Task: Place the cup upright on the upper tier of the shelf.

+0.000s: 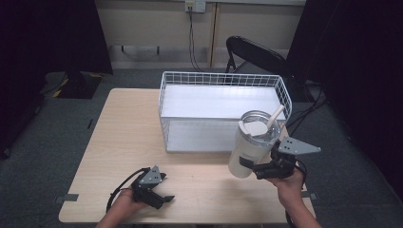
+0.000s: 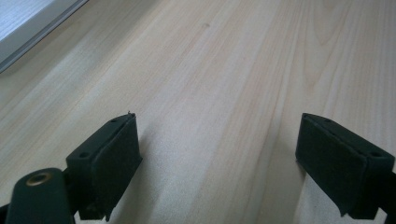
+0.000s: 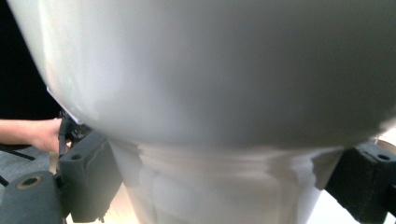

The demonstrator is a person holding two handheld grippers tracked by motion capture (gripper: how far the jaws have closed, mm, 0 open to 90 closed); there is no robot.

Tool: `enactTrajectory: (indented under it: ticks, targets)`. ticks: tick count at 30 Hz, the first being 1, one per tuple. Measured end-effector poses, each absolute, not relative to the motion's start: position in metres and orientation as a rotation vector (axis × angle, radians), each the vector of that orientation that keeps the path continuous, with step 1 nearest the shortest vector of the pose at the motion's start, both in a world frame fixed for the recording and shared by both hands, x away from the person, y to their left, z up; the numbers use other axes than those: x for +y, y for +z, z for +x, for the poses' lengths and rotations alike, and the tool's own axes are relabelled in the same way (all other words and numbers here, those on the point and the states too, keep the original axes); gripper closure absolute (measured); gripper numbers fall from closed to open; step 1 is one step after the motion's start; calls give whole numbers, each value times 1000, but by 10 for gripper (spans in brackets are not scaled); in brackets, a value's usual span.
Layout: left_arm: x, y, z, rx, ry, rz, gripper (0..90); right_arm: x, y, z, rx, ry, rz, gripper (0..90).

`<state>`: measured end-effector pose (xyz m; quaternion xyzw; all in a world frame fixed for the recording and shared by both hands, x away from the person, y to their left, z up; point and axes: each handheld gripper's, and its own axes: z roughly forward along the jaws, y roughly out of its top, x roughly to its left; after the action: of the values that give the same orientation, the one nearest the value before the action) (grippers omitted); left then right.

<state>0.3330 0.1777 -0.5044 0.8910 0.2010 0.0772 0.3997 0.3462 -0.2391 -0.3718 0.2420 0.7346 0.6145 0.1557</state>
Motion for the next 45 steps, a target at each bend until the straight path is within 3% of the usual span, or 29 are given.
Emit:
enactTrajectory:
  ticks: [45]
  targets:
    - [178, -504, 333, 509, 195, 2254, 130, -237, -268, 386, 2069, 1685, 709, 100]
